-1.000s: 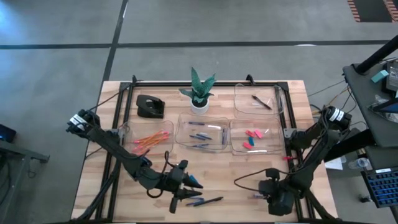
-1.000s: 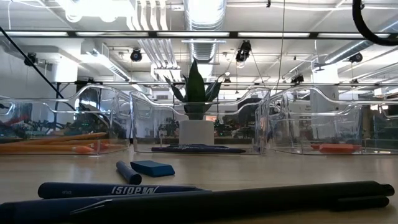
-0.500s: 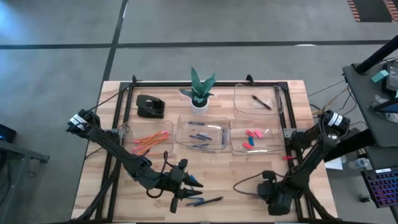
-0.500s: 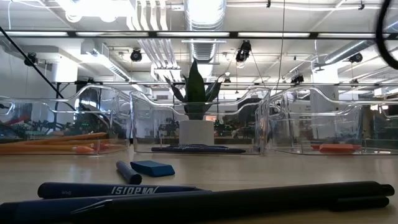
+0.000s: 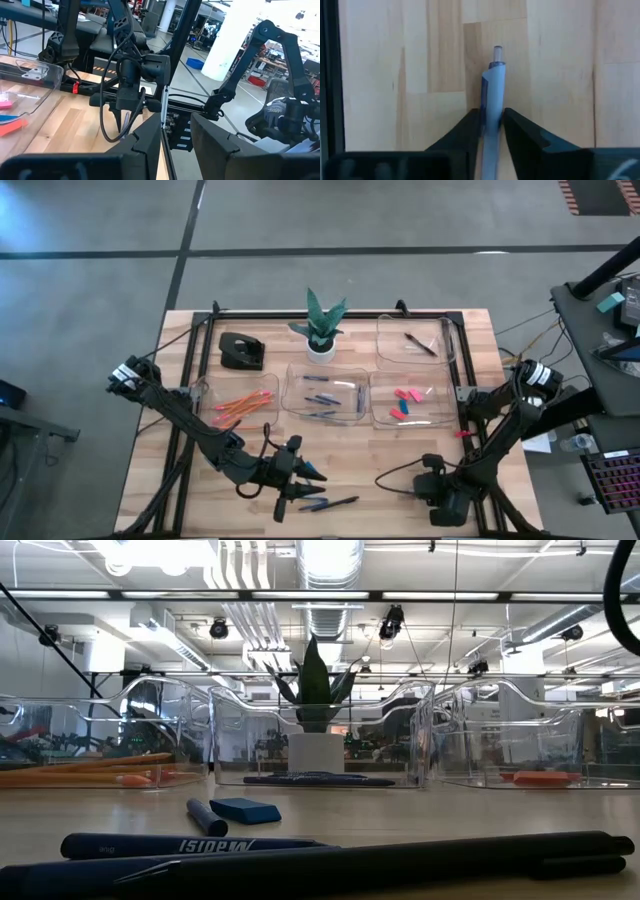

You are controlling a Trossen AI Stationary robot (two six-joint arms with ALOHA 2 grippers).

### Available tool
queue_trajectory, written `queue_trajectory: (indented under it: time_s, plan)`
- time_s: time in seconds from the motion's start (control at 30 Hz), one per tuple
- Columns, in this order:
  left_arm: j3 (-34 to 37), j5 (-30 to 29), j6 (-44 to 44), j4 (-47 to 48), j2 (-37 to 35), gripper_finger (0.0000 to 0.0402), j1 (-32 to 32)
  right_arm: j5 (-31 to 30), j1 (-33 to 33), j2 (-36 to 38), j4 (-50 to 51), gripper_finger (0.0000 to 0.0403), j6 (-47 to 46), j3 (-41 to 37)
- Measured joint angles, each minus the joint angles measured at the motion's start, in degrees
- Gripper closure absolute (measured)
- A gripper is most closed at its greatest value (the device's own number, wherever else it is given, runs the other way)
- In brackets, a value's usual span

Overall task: Sort crayons/erasers/pens/pencils in bins
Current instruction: Put the violet pen into the top right transparent bin, then put the violet pen into the top transparent bin

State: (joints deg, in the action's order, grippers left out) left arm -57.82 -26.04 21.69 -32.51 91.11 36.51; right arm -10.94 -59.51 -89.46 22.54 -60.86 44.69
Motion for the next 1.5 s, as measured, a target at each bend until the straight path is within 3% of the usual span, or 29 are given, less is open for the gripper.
queue_trajectory:
  time_s: [0.23,0.43,0.87,1.07,1.3,1.5]
  plan:
    - [0.02,0.0,0.02,0.02,0.0,0.031,0.02,-3.9,0.09,-0.14,-1.3,0.038,-2.66,0.12]
    - [0.07,0.0,0.02,0.16,0.0,0.031,0.22,-4.75,0.2,0.25,-1.88,0.038,-0.22,1.67]
    - [0.13,0.02,-0.02,0.57,0.0,0.031,0.39,-10.55,1.61,2.35,-1.86,0.0383,15.57,12.34]
    - [0.13,0.02,0.0,0.94,0.0,0.031,0.94,-10.04,1.93,2.35,-1.79,0.0382,13.35,12.45]
    - [0.17,0.02,0.04,2.05,0.0,0.031,1.79,-5.48,1.93,-0.3,-1.73,0.0351,3.84,10.13]
    - [0.17,0.02,0.07,2.1,0.0,0.031,1.79,-5.09,1.93,-4.32,-1.85,0.0289,4.71,10.03]
